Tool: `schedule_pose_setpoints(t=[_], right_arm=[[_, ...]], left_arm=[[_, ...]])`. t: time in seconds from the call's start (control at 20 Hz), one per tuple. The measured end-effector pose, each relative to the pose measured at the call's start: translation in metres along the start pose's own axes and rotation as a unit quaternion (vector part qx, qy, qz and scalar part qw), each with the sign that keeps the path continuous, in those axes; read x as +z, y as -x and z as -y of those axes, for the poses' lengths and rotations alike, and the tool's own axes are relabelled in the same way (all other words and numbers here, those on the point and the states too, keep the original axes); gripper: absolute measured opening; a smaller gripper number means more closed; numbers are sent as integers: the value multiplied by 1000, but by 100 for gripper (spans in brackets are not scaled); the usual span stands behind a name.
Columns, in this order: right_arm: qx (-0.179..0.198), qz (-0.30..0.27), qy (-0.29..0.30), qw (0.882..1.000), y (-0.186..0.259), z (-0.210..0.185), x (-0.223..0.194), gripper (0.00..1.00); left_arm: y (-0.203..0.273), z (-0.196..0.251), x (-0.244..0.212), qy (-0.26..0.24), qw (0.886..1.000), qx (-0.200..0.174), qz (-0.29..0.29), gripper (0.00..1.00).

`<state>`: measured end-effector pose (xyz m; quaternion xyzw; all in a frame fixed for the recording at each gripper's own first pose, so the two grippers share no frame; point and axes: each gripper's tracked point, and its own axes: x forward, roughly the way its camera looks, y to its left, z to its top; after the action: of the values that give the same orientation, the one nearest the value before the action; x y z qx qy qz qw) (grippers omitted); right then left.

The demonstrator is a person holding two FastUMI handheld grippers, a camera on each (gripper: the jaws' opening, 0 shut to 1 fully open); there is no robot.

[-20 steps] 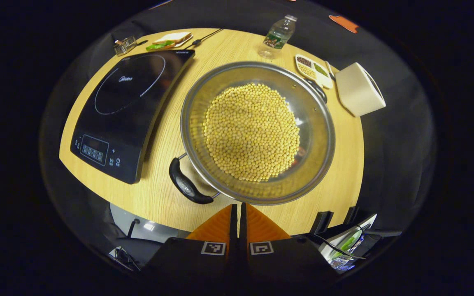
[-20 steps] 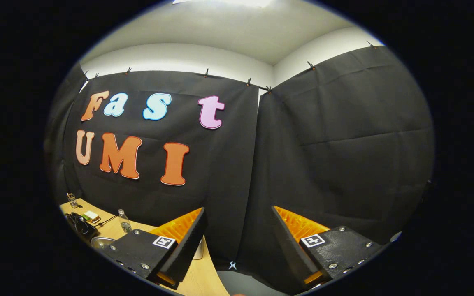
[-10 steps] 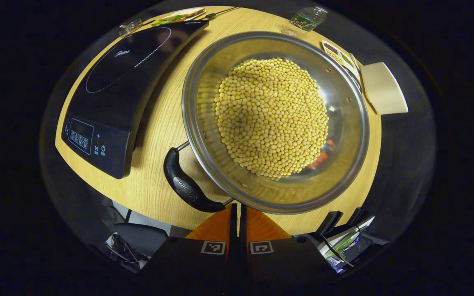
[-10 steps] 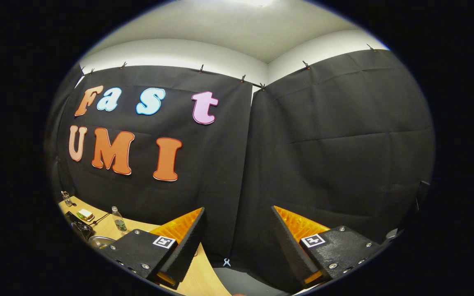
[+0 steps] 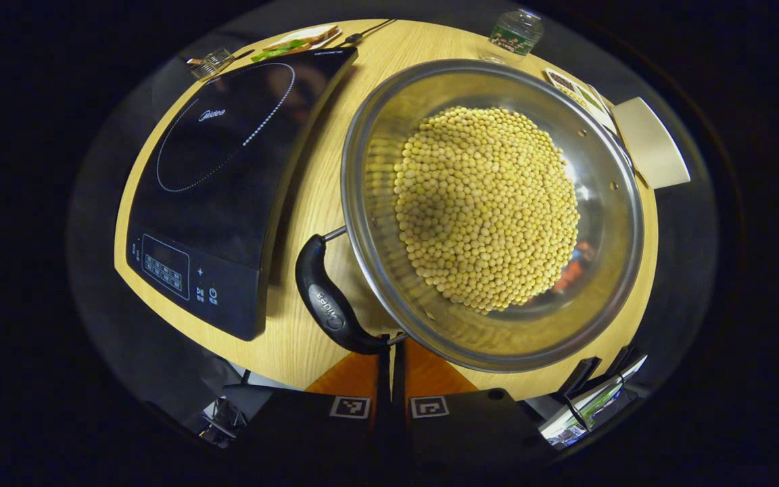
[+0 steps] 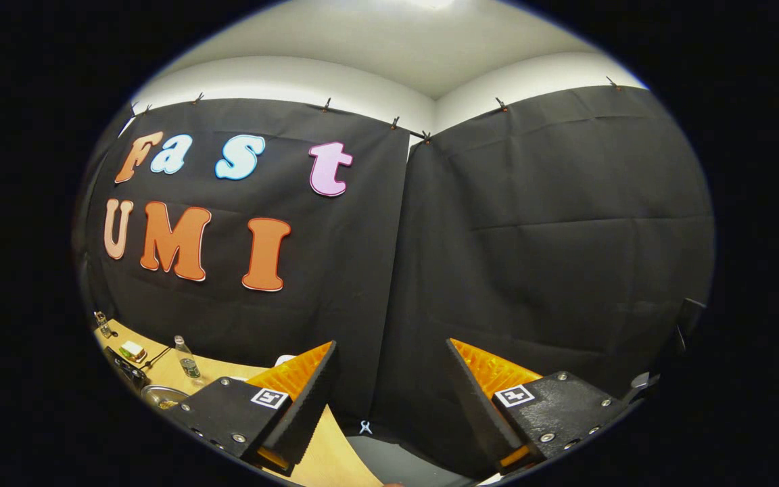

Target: First push the handle of the pot to place it horizontally, then grasp the pot with both hands and set it on the induction cooktop.

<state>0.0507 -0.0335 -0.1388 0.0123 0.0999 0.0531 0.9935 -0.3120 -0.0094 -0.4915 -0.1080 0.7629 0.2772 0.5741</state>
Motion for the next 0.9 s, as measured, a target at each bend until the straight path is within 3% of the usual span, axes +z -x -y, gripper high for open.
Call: schedule_pose_setpoints(t=[0.35, 0.9], right_arm=[[-37, -14, -5, 999, 14, 17, -9, 95], [-58, -41, -16, 997, 19, 13, -22, 95]], left_arm=[[-16, -17, 34, -31, 997, 45, 49, 8], [-18, -24, 88, -91, 988, 39, 116, 8]])
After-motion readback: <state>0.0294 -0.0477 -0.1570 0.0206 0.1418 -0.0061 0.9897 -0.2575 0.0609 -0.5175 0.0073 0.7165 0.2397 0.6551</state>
